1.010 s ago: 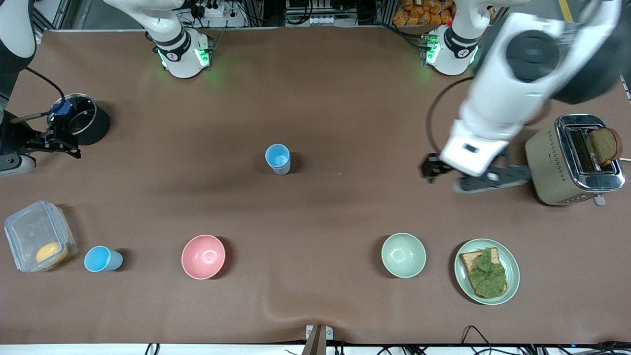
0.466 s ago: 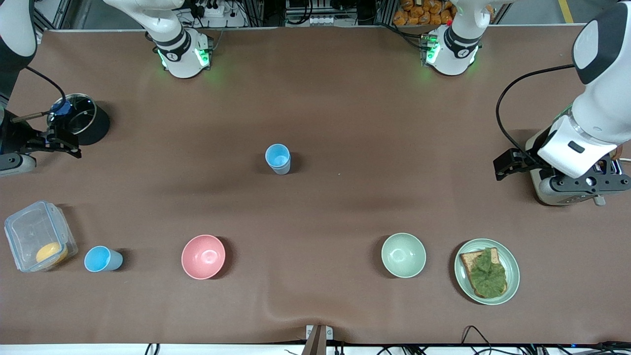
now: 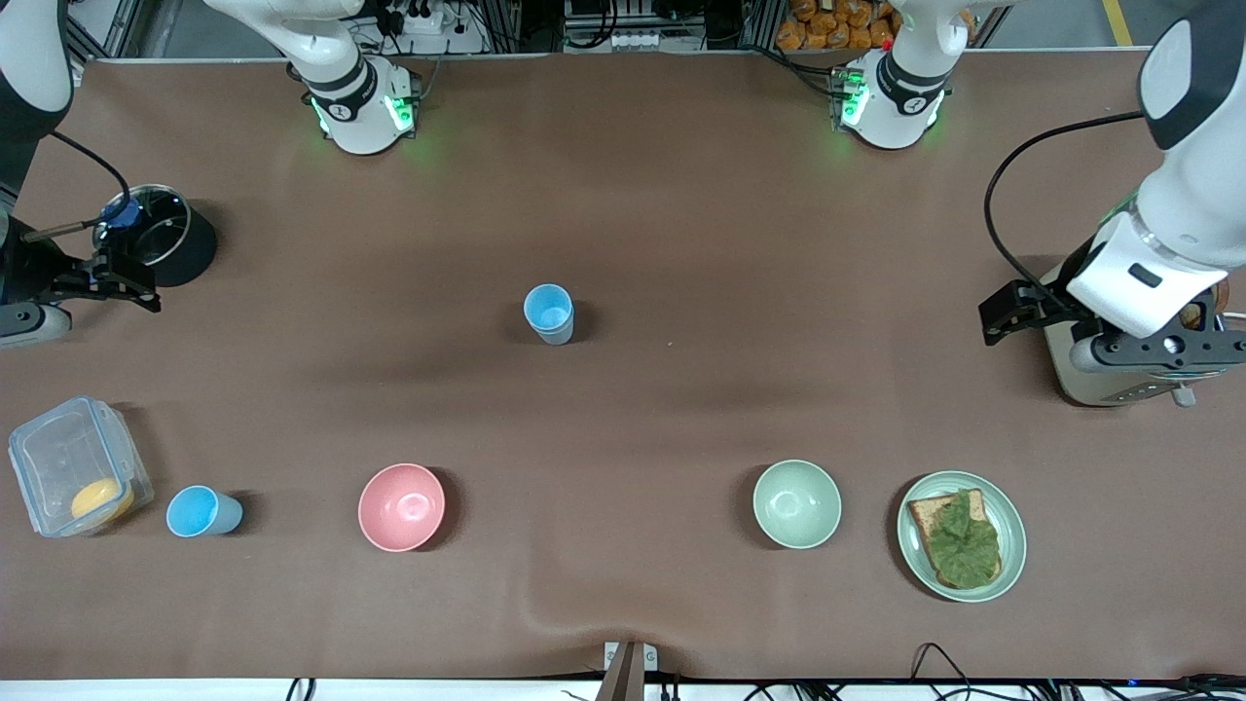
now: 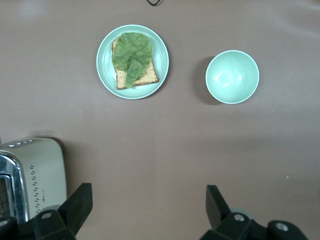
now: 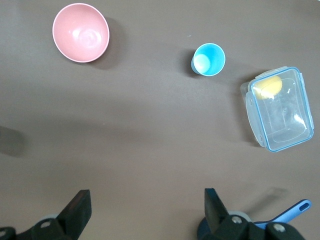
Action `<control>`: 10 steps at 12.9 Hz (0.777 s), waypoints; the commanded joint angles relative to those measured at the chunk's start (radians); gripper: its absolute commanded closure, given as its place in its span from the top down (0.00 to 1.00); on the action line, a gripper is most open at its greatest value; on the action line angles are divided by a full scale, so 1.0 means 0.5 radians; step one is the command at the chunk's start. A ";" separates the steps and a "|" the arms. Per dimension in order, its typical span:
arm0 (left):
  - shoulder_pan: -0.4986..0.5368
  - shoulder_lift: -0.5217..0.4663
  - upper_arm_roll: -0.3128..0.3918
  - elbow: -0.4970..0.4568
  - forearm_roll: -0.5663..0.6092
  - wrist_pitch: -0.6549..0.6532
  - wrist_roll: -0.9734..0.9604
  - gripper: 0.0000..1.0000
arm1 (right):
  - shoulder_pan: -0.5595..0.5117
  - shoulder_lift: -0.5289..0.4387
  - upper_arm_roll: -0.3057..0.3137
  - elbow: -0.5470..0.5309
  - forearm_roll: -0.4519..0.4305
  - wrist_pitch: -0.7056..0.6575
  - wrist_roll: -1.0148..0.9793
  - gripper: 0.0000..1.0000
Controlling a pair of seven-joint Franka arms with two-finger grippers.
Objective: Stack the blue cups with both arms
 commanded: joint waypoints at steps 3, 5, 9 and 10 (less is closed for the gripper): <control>0.039 -0.102 -0.023 -0.038 -0.021 -0.063 0.077 1.00 | 0.018 0.008 -0.001 0.037 -0.042 -0.030 -0.001 1.00; 0.039 -0.117 -0.011 -0.038 -0.024 -0.079 0.105 1.00 | 0.021 0.011 -0.004 0.034 -0.042 -0.030 -0.001 1.00; -0.077 -0.160 0.194 -0.041 -0.057 -0.103 0.230 1.00 | 0.002 0.014 -0.014 0.022 -0.042 -0.033 -0.016 1.00; -0.147 -0.170 0.307 -0.047 -0.097 -0.106 0.282 1.00 | 0.002 0.011 -0.017 0.025 -0.045 -0.042 -0.013 1.00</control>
